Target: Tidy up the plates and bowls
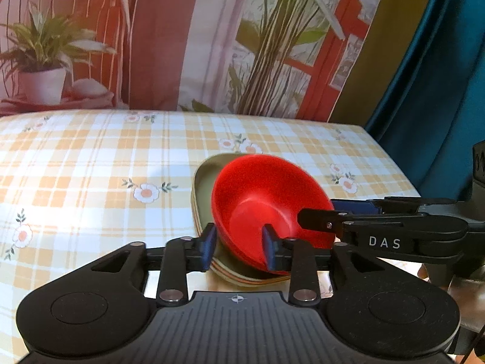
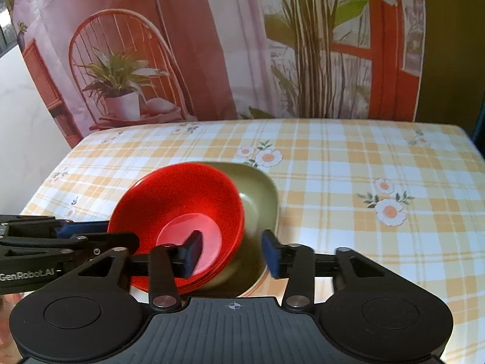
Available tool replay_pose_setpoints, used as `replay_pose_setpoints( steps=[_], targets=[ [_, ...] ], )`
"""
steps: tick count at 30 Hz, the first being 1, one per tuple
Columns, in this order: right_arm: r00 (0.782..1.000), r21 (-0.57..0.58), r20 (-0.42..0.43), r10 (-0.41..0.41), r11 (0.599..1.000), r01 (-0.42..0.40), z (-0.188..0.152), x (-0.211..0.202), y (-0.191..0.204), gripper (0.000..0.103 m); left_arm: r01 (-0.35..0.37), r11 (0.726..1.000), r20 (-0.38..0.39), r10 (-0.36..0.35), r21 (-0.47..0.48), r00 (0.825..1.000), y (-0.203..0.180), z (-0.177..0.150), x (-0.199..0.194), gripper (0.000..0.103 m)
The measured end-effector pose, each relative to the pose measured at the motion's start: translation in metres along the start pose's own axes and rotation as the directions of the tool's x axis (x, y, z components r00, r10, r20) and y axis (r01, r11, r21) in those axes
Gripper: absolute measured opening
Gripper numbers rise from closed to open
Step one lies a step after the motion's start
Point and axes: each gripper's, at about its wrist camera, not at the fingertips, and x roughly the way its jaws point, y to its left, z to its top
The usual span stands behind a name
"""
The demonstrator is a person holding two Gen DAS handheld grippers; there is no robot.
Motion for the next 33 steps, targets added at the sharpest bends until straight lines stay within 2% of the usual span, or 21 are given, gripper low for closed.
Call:
replay_pose_setpoints(
  steps=[2, 4, 6, 12, 15, 17, 19, 21, 25, 28, 33],
  targets=[
    [1.000, 0.003, 0.014, -0.002, 1.000, 0.002, 0.002, -0.005, -0.001, 0.055, -0.007, 1.000, 0.018, 0.006, 0.011, 1.000, -0.002, 0.001, -0.006, 0.040],
    [1.000, -0.012, 0.021, -0.007, 1.000, 0.007, 0.004, -0.011, 0.000, 0.068, -0.023, 0.999, 0.035, 0.022, 0.028, 0.999, -0.006, 0.003, -0.011, 0.046],
    [0.999, -0.040, 0.029, -0.024, 0.999, 0.025, 0.006, -0.017, 0.001, 0.070, -0.039, 0.999, 0.049, 0.037, 0.034, 0.998, -0.008, 0.004, -0.016, 0.049],
    [0.994, -0.044, 0.090, -0.067, 0.996, 0.071, 0.015, -0.044, 0.001, 0.093, -0.066, 0.997, 0.095, 0.062, 0.046, 0.994, -0.012, 0.009, -0.034, 0.060],
    [0.989, -0.045, 0.128, -0.075, 0.996, 0.082, 0.019, -0.060, 0.004, 0.103, -0.077, 0.995, 0.122, 0.068, 0.067, 0.990, -0.018, 0.012, -0.047, 0.069],
    [0.986, -0.041, 0.145, -0.077, 0.996, 0.084, 0.022, -0.069, 0.005, 0.102, -0.096, 0.992, 0.149, 0.082, 0.086, 0.985, -0.022, 0.014, -0.058, 0.075],
    [0.985, -0.032, 0.156, -0.076, 0.996, 0.082, 0.023, -0.078, 0.006, 0.103, -0.122, 0.988, 0.179, 0.104, 0.092, 0.978, -0.025, 0.015, -0.071, 0.089],
    [0.983, -0.026, 0.166, -0.077, 0.996, 0.083, 0.024, -0.087, 0.008, 0.103, -0.133, 0.988, 0.220, 0.113, 0.081, 0.969, -0.025, 0.015, -0.085, 0.098],
    [0.975, -0.031, 0.196, -0.104, 0.993, 0.112, 0.026, -0.105, 0.014, 0.103, -0.159, 0.985, 0.267, 0.137, 0.063, 0.954, -0.025, 0.017, -0.111, 0.103],
    [0.963, -0.038, 0.230, -0.143, 0.987, 0.156, 0.029, -0.121, 0.022, 0.103, -0.185, 0.982, 0.293, 0.165, 0.039, 0.942, -0.023, 0.021, -0.131, 0.103],
    [0.950, -0.050, 0.287, -0.126, 0.988, 0.147, 0.032, -0.154, 0.035, 0.103, -0.199, 0.980, 0.329, 0.186, 0.007, 0.926, -0.023, 0.025, -0.163, 0.103]
  ],
)
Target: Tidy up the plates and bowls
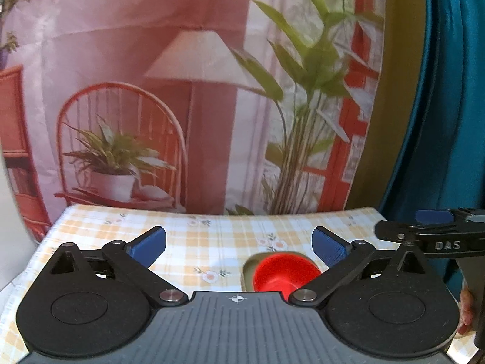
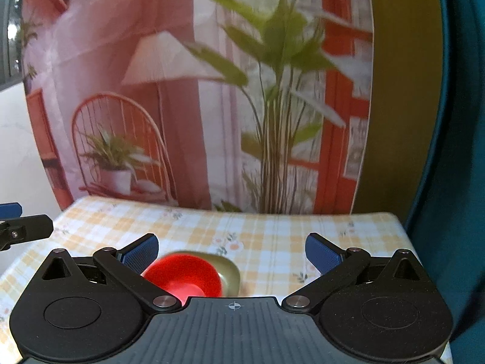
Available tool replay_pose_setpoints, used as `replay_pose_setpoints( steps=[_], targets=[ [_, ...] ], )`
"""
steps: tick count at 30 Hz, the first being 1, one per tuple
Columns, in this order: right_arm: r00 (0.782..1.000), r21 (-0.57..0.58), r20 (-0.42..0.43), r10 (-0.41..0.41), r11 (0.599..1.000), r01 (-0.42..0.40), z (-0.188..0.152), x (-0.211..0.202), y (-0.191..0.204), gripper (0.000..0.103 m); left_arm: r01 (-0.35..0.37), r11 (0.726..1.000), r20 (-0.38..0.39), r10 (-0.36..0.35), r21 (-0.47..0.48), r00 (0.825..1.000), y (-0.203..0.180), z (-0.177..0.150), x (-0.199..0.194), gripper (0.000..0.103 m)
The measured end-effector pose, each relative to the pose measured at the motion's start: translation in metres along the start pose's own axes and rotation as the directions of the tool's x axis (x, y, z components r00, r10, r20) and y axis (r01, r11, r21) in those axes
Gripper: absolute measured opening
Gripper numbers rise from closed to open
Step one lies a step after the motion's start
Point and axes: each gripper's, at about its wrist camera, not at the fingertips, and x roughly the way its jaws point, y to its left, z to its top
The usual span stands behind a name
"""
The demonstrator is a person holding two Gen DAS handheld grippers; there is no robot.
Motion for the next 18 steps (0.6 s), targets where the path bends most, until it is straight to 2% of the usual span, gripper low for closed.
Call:
replay_pose_setpoints(
  steps=[8, 14, 18],
  targets=[
    [0.996, -0.011, 0.082, 0.017, 1.000, -0.016, 0.014, -0.055, 0.014, 0.103, -0.108, 0.993, 0.086, 0.104, 0.051, 0.991, -0.007, 0.014, -0.050, 0.103],
    [0.991, -0.008, 0.130, 0.020, 1.000, -0.019, 0.018, -0.090, 0.020, 0.103, -0.094, 0.995, 0.113, 0.090, 0.033, 0.990, -0.008, 0.017, -0.091, 0.103],
    [0.990, -0.012, 0.142, 0.004, 1.000, -0.003, 0.017, -0.105, 0.022, 0.103, -0.129, 0.991, 0.135, 0.123, 0.032, 0.983, -0.010, 0.017, -0.110, 0.103]
  ],
)
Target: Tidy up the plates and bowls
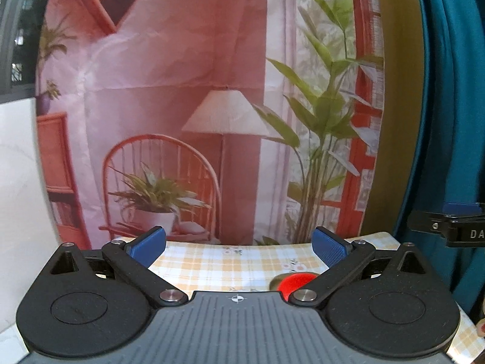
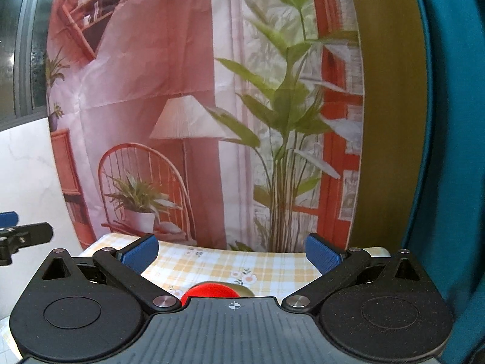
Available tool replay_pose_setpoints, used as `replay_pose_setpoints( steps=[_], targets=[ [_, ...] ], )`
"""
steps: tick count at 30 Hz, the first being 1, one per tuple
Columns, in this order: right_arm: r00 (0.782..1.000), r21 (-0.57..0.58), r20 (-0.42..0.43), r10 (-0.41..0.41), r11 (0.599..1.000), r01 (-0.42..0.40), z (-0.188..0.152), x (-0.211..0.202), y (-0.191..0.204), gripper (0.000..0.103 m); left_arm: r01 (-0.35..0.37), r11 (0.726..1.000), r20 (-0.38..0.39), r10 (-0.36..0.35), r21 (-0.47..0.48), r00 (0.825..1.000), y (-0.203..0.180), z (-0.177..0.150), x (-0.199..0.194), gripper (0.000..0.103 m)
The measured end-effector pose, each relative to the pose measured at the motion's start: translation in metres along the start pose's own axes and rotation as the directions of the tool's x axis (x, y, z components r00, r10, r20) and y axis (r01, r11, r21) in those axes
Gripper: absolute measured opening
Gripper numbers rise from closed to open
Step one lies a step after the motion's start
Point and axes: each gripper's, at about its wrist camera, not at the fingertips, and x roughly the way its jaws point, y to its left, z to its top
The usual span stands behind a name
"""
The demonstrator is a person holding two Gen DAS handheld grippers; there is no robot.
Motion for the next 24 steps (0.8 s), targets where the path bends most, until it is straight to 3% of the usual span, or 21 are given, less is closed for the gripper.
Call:
replay_pose_setpoints(
  steps=[24],
  targets=[
    [0.999, 0.009, -0.001, -0.039, 0.999, 0.039, -0.003, -0.012, -0.007, 0.103, -0.110, 0.993, 0.059, 0.107, 0.051, 0.993, -0.008, 0.007, -0.012, 0.103]
  ],
)
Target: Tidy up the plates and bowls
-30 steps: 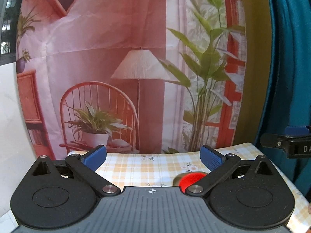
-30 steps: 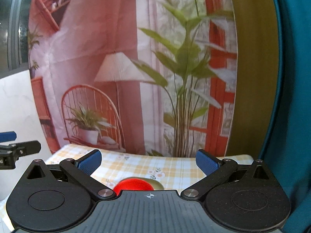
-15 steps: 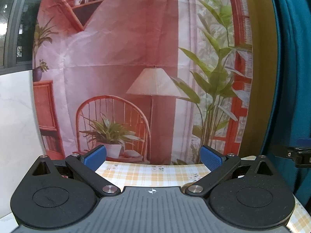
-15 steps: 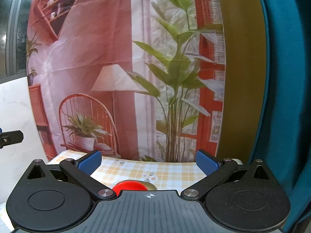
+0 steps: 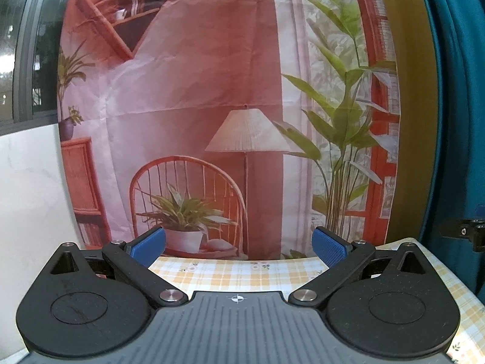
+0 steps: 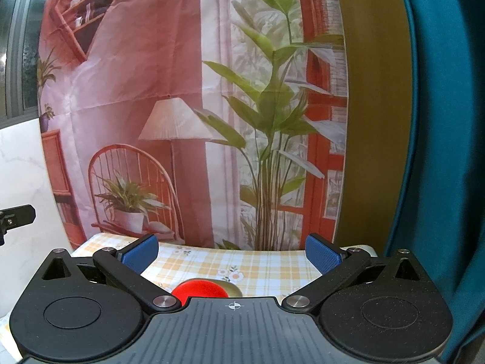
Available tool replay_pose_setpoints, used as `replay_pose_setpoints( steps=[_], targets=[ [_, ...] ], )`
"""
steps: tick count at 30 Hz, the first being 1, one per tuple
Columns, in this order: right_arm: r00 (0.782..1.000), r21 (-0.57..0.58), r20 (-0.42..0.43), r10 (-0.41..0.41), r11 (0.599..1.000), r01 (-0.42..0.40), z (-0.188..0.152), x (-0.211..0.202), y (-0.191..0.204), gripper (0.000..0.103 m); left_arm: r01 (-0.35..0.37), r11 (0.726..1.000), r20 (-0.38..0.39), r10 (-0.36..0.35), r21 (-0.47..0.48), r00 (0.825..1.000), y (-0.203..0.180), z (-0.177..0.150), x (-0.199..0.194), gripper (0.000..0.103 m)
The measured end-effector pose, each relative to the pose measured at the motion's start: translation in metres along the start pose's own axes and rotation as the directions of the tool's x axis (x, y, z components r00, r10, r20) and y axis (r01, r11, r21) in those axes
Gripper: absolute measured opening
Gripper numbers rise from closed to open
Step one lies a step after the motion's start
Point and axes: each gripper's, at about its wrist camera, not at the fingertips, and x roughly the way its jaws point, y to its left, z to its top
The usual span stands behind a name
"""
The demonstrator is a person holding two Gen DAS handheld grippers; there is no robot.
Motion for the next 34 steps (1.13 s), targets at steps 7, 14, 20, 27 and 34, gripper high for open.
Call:
replay_pose_setpoints(
  steps=[7, 14, 20, 27, 34],
  targets=[
    [1.000, -0.004, 0.003, -0.003, 1.000, 0.003, -0.0002, 0.0010, -0.0019, 0.103, -0.002, 1.000, 0.003, 0.002, 0.015, 1.000, -0.0034, -0.0003, -0.0007, 0.103],
    [1.000, -0.001, 0.001, -0.009, 1.000, 0.009, -0.0008, 0.0003, -0.0043, 0.103, 0.001, 1.000, 0.003, -0.001, 0.024, 1.000, -0.0060, -0.0011, -0.0011, 0.103],
    [1.000, 0.002, -0.001, -0.011, 1.000, 0.011, -0.0011, 0.0002, -0.0060, 0.103, 0.020, 1.000, 0.013, -0.020, 0.020, 1.000, -0.0079, -0.0016, -0.0032, 0.103],
    [1.000, 0.001, -0.002, -0.011, 1.000, 0.011, -0.0011, 0.0002, -0.0067, 0.103, 0.026, 0.999, 0.007, -0.027, 0.023, 1.000, -0.0088, -0.0025, -0.0015, 0.103],
    [1.000, 0.002, -0.003, -0.011, 1.000, 0.011, -0.0017, 0.0001, -0.0066, 0.103, 0.027, 0.999, 0.006, -0.027, 0.027, 1.000, -0.0094, -0.0030, -0.0020, 0.103]
  ],
)
